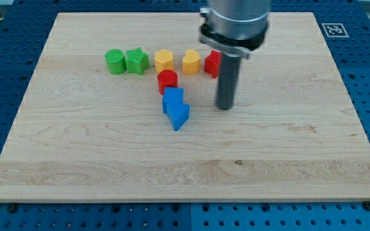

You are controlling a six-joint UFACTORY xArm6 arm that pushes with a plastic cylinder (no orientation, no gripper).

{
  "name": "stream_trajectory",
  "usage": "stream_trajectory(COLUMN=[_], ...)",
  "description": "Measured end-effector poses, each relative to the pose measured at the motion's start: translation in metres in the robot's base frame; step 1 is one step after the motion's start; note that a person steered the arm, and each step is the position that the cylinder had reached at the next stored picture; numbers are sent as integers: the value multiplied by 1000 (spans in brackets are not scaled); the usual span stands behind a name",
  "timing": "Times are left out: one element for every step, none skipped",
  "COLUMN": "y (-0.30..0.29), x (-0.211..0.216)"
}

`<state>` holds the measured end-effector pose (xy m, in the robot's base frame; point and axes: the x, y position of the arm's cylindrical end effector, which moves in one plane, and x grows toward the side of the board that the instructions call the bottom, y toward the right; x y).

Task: Move the blue triangle slightly to the left

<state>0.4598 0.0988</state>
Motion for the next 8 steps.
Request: stream_trajectory(y=[64,63,22,-28,-52,-71,-91,-95], x=[-1,-1,-1,-1,-1,-1,-1,-1])
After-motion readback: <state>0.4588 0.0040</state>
